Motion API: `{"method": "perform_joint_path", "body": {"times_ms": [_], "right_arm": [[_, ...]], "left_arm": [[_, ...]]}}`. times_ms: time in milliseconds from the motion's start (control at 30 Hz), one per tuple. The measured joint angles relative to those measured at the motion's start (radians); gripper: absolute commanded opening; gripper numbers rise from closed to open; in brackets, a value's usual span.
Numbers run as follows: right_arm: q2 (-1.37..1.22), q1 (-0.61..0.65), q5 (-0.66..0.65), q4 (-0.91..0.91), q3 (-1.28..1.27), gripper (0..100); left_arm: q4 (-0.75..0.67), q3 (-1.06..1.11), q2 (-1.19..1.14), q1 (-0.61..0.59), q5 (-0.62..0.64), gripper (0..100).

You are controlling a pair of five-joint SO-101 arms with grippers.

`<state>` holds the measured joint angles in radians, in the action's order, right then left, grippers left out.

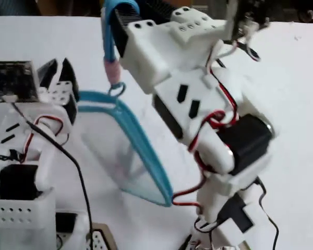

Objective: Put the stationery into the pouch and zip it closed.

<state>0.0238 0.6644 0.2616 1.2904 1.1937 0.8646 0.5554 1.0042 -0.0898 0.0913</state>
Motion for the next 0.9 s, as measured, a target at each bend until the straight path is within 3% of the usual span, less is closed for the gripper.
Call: {"method": "perform_joint_path", "body": {"times_ms": [167,400,567,900], "right_arm": [[-0.06,0.0,0.0,-0.011,-0.002,1.6],[-0.117,-0.005,0.0,-0.048,-0.002,1.6],[-0.12,-0.049,0.0,-0.124,-0.005,1.6],[-0.12,-0.21,0.0,-0.152,-0.005,1.6]], "left_arm": [[0.115,-0.115,0.0,-0.086,0.101,17],[0.391,-0.433,0.006,-0.226,0.183,22],[0.589,-0.655,0.011,-0.239,0.216,22],[0.764,-0.873,0.012,-0.239,0.218,22]]}}
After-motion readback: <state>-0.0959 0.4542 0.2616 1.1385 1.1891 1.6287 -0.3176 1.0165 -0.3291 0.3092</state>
